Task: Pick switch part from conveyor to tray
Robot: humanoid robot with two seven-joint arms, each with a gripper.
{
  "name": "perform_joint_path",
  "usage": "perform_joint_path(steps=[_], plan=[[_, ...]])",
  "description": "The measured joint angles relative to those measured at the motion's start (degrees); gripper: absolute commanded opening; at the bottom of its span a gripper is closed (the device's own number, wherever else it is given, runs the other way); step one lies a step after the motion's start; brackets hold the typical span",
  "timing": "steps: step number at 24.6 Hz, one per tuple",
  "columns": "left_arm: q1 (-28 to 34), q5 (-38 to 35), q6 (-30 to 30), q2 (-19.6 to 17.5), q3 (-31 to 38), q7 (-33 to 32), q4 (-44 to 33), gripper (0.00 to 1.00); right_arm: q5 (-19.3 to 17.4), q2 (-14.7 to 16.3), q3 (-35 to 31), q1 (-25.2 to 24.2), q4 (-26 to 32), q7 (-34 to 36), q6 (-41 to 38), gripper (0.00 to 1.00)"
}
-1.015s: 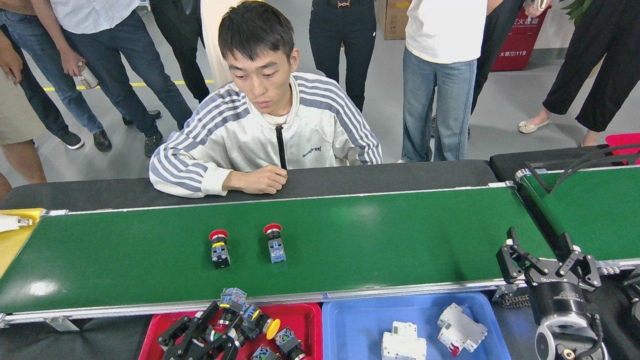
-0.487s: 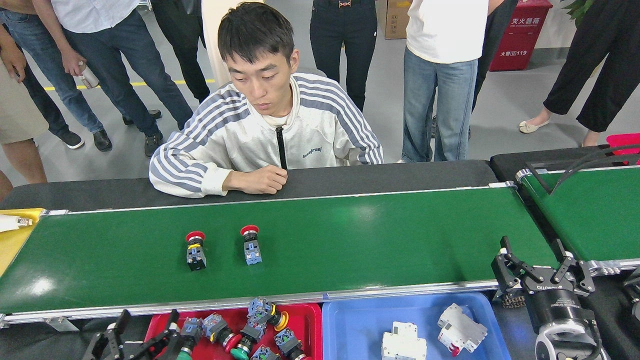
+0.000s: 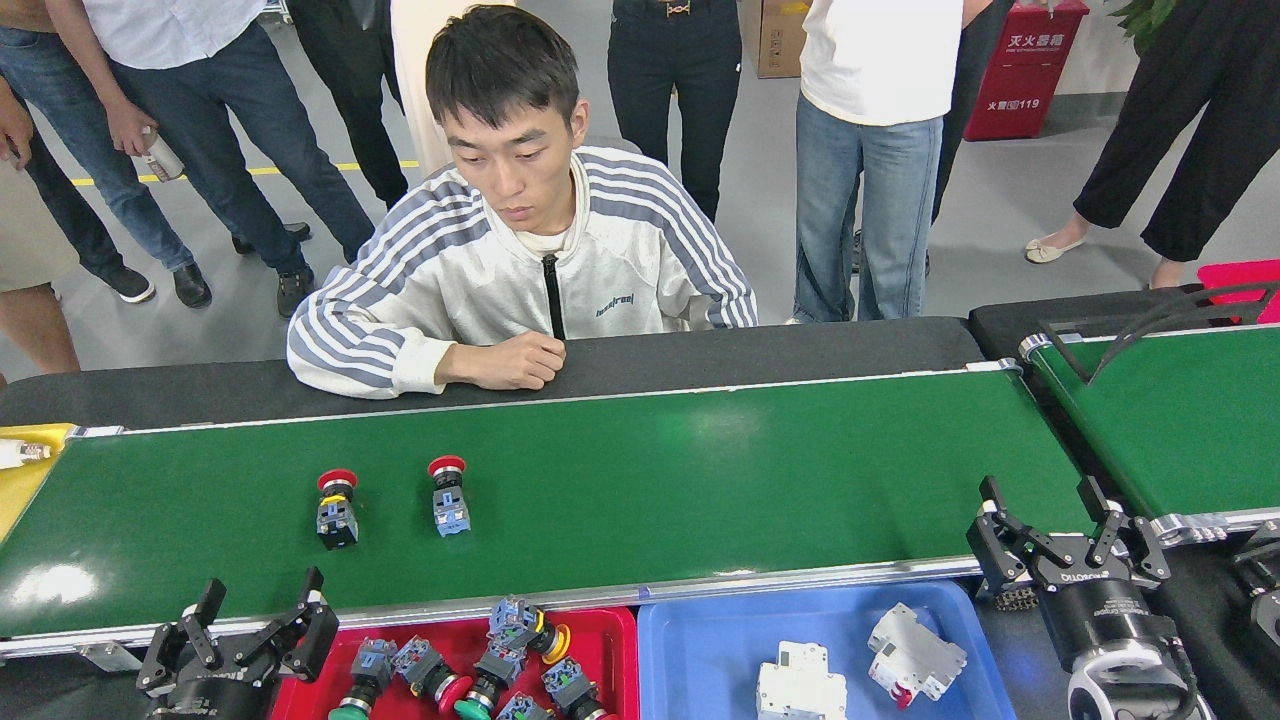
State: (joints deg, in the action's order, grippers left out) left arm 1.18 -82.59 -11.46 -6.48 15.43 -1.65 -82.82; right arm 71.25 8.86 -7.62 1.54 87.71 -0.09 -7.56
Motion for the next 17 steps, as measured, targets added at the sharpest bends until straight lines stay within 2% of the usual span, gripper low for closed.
perform_joint_path(steps=[6, 10, 14, 16, 17], plan=[[-4.9, 0.2, 0.3, -4.5, -0.2, 0.0, 8.9, 1.00, 0.0, 0.0, 0.4, -4.5, 2.5, -2.0, -3.2, 1.00], [-5.3, 0.2, -0.6, -4.6, -0.2, 0.0, 9.7, 1.00, 0.0, -0.1, 0.4, -8.0, 5.8, -2.2, -5.2, 1.00], [-6.7, 0.2, -0.9, -4.6, -0.2, 0.0, 10.8, 1.00, 0.0, -0.1, 0.4, -8.4, 6.3, -2.2, -6.3, 1.00], [-9.2, 0.2, -1.0, -4.6, -0.2, 0.0, 13.6, 0.97, 0.0, -0.1, 0.4, -8.4, 6.3, -2.2, -6.4, 1.00], [-10.8, 0.2, -1.1, -4.6, -0.2, 0.0, 15.4, 0.90, 0.0, -0.1, 0.4, -8.4, 6.3, -2.2, -6.4, 1.00]])
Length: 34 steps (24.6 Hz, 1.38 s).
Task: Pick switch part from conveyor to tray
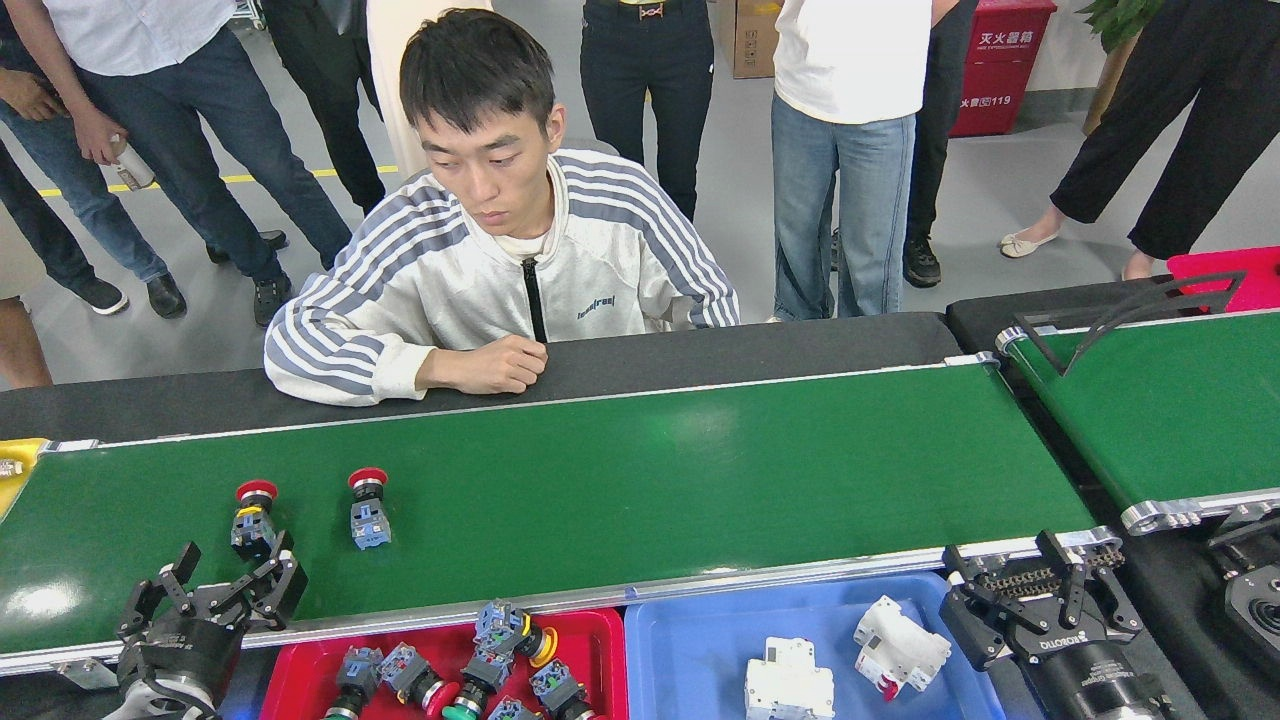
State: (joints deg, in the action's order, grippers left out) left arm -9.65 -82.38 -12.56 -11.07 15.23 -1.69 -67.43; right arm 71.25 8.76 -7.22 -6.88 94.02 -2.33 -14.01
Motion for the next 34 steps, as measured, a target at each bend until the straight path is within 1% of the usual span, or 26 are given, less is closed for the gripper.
perform_joint_path(steps=[1, 3, 4, 6, 7, 9, 10, 12, 14, 16, 18, 19, 20, 21, 22, 24, 27, 29, 32, 34], plan=[[-1.6, 0.0, 0.1, 0.0, 0.0, 0.0, 2.1, 0.79, 0.0, 0.0, 0.0, 0.0, 0.0, 0.0, 0.0, 1.00], [-4.3, -0.1, 0.3, -0.2, 0.0, -0.2, 6.3, 0.42, 0.0, 0.0, 0.0, 0.0, 0.0, 0.0, -0.1, 1.00], [-5.3, 0.0, 0.3, -0.6, 0.0, -0.2, 8.2, 0.27, 0.0, 0.0, 0.0, 0.0, 0.0, 0.0, -0.1, 1.00], [-5.7, 0.1, 0.6, -0.9, 0.0, 0.6, 10.0, 0.11, 0.0, 0.0, 0.0, 0.0, 0.0, 0.0, -0.1, 1.00], [-5.7, 0.2, 0.7, -1.1, 0.1, 1.3, 10.2, 0.08, 0.0, 0.0, 0.0, 0.0, 0.0, 0.0, -0.1, 1.00], [-4.7, 0.2, -0.4, -1.1, 0.0, 3.3, 9.4, 0.04, 0.0, 0.0, 0.0, 0.0, 0.0, 0.0, -0.1, 1.00], [-3.6, 0.2, -1.7, -1.0, -0.1, 4.2, 7.9, 0.04, 0.0, 0.0, 0.0, 0.0, 0.0, 0.0, -0.1, 1.00], [0.0, 0.6, -5.9, -0.4, -0.1, 5.4, 1.9, 0.03, 0.0, 0.0, 0.0, -0.1, 0.0, 0.0, -0.3, 1.00], [5.7, 2.6, -10.5, 0.0, -0.1, 6.0, -6.5, 0.06, 0.0, 0.0, 0.0, -0.2, 0.0, 0.0, -0.4, 1.00], [12.7, 5.1, -15.2, 0.1, -0.3, 6.1, -15.8, 0.11, 0.0, 0.0, 0.0, -0.2, 0.0, 0.0, -0.3, 1.00], [20.7, 6.8, -21.4, 0.2, -0.4, 6.2, -24.1, 0.20, 0.0, 0.0, 0.0, -0.2, 0.0, 0.0, -0.2, 1.00], [24.9, 7.1, -24.4, 0.6, -0.8, 6.2, -27.2, 0.31, 0.0, 0.0, 0.0, -0.2, 0.0, 0.0, -0.2, 1.00], [28.9, 7.2, -27.3, 1.6, -1.8, 6.0, -29.7, 0.53, 0.0, 0.0, 0.0, -0.2, 0.0, 0.0, -0.2, 1.00], [32.1, 7.2, -29.3, 2.9, -3.4, 5.6, -31.2, 0.78, 0.0, 0.0, 0.0, -0.2, 0.0, 0.0, -0.2, 1.00], [34.0, 7.1, -30.4, 4.0, -4.5, 4.8, -31.8, 1.00, 0.0, 0.0, 0.0, -0.2, 0.0, 0.0, -0.2, 1.00], [34.6, 7.1, -31.4, 5.1, -5.4, 4.2, -32.0, 1.00, 0.0, 0.0, 0.0, -0.2, 0.0, 0.0, -0.2, 1.00], [34.2, 7.1, -32.1, 5.5, -5.2, 3.8, -32.1, 1.00, 0.0, 0.0, 0.0, -0.6, 0.0, 0.0, -0.1, 1.00], [33.4, 7.1, -28.7, 5.9, -4.0, 3.6, -32.1, 1.00, 0.0, 0.0, 0.0, -0.7, 0.0, 0.0, 0.0, 1.00], [31.6, 7.2, -20.4, 5.8, -1.9, 3.6, -32.0, 1.00, 0.0, 0.0, 0.0, -0.7, 0.0, 0.0, 0.0, 1.00], [31.2, 7.3, -17.0, 5.8, -0.9, 3.6, -31.4, 1.00, 0.0, 0.0, 0.0, -0.7, 0.0, 0.0, 0.0, 1.00]])
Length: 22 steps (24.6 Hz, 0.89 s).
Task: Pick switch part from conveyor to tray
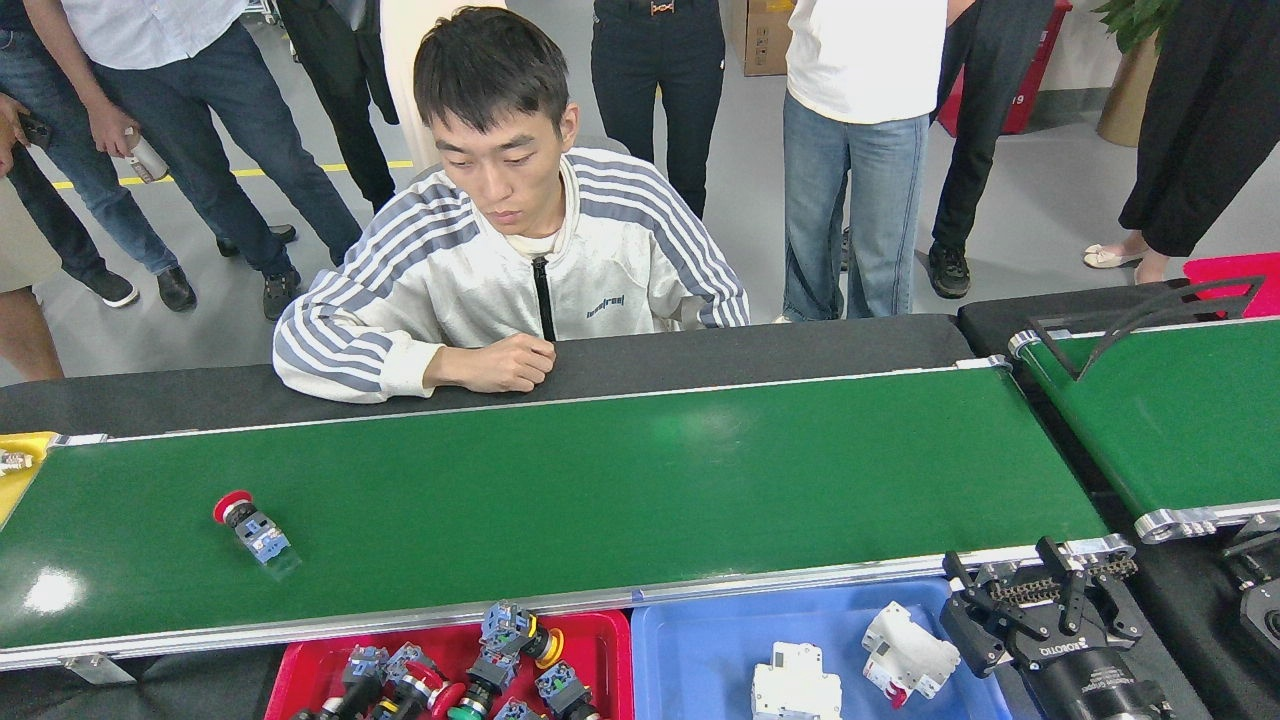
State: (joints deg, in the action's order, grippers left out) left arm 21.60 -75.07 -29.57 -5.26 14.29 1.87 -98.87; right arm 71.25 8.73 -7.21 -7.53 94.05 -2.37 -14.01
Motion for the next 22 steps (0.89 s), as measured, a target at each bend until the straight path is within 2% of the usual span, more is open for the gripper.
perform_joint_path(steps=[4, 8, 14, 18, 22], plan=[[-0.9, 0.0, 3.9, 0.1, 1.1, -0.1, 1.0, 1.00, 0.0, 0.0, 0.0, 0.0, 0.0, 0.0, 0.0, 1.00], [-7.3, -0.3, 12.9, -0.5, 3.7, -0.1, 5.6, 1.00, 0.0, 0.0, 0.0, 0.0, 0.0, 0.0, 0.0, 1.00], [-15.6, -0.5, 18.8, -4.8, 4.1, -0.1, 15.4, 1.00, 0.0, 0.0, 0.0, 0.0, 0.0, 0.0, 0.0, 1.00], [-21.3, -0.9, 21.5, -9.1, 3.8, -0.2, 21.4, 1.00, 0.0, 0.0, 0.1, 0.0, 0.0, 0.0, 0.0, 1.00], [-26.4, -1.1, 22.4, -10.7, 3.7, -0.2, 28.9, 1.00, 0.0, 0.0, 1.2, 0.0, 0.0, 0.0, -0.1, 1.00]])
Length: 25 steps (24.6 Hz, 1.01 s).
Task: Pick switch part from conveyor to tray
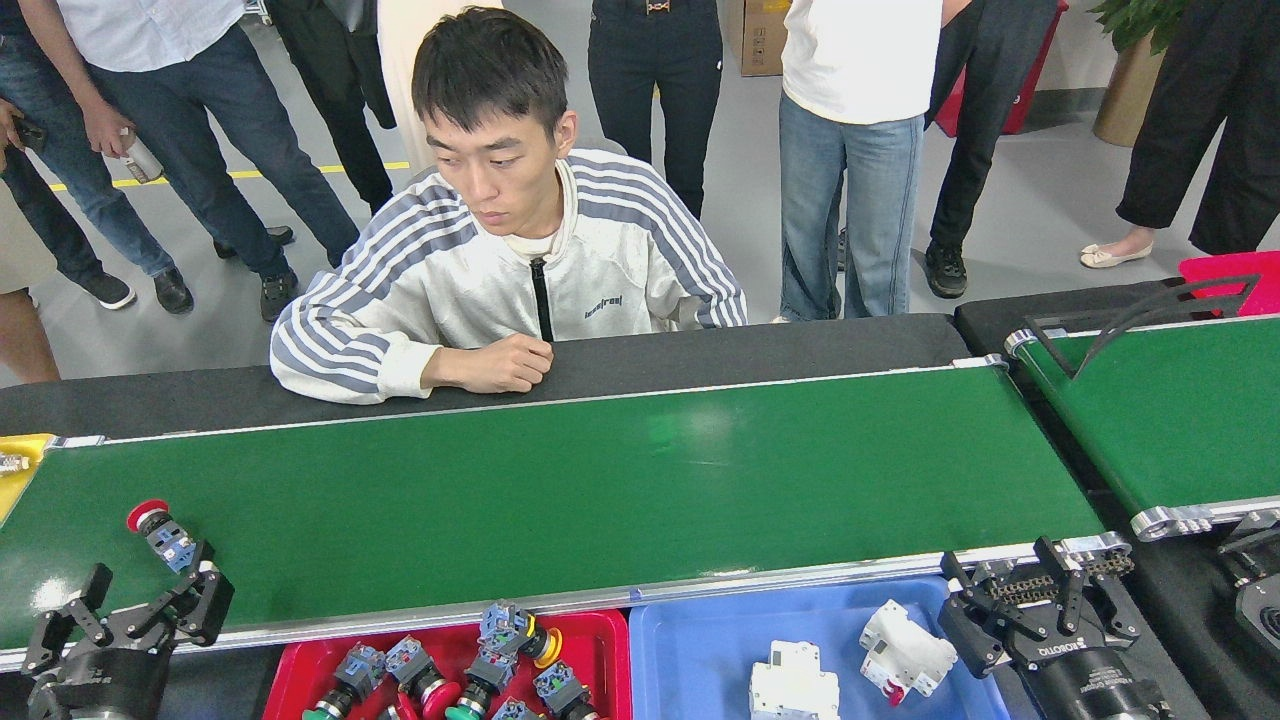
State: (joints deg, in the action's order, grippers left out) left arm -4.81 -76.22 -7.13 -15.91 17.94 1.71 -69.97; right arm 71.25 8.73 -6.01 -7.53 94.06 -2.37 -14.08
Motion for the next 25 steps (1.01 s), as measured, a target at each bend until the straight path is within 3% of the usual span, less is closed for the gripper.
perform_joint_path(steps=[5, 8, 10, 12, 15, 16, 20, 25], plan=[[-6.3, -1.1, 1.4, -1.4, -0.4, 0.0, 8.8, 0.98, 0.0, 0.0, 0.4, 0.0, 0.0, 0.0, 0.0, 1.00], [-10.3, -2.8, 3.9, -1.9, -1.6, -0.2, 14.6, 0.84, 0.0, 0.0, 0.5, 0.0, 0.0, 0.0, 0.0, 1.00], [-13.3, -4.6, 6.8, -2.5, -3.5, -0.1, 19.1, 0.64, 0.0, 0.0, 0.6, 0.0, 0.0, 0.0, 0.0, 1.00], [-15.4, -5.0, 8.8, -2.7, -4.9, 1.1, 22.3, 0.37, 0.0, 0.0, 1.0, 0.0, 0.0, 0.0, -0.1, 1.00], [-15.6, -5.0, 9.9, -2.7, -5.4, 4.0, 23.5, 0.13, 0.0, 0.0, 1.2, 0.0, 0.0, 0.0, -0.3, 1.00], [-15.3, -5.0, 9.9, -2.7, -5.5, 4.8, 23.5, 0.10, 0.0, 0.0, 1.2, 0.0, 0.0, 0.0, -0.3, 1.00], [-9.9, -5.0, 7.3, -2.1, -5.6, 6.4, 17.7, 0.04, 0.0, 0.0, 1.3, 0.0, 0.0, 0.0, -0.2, 1.00], [5.4, -5.1, -1.9, 2.7, -5.7, 6.9, -3.9, 0.05, 0.0, 0.0, 1.3, 0.0, 0.0, 0.0, -0.1, 1.00]])
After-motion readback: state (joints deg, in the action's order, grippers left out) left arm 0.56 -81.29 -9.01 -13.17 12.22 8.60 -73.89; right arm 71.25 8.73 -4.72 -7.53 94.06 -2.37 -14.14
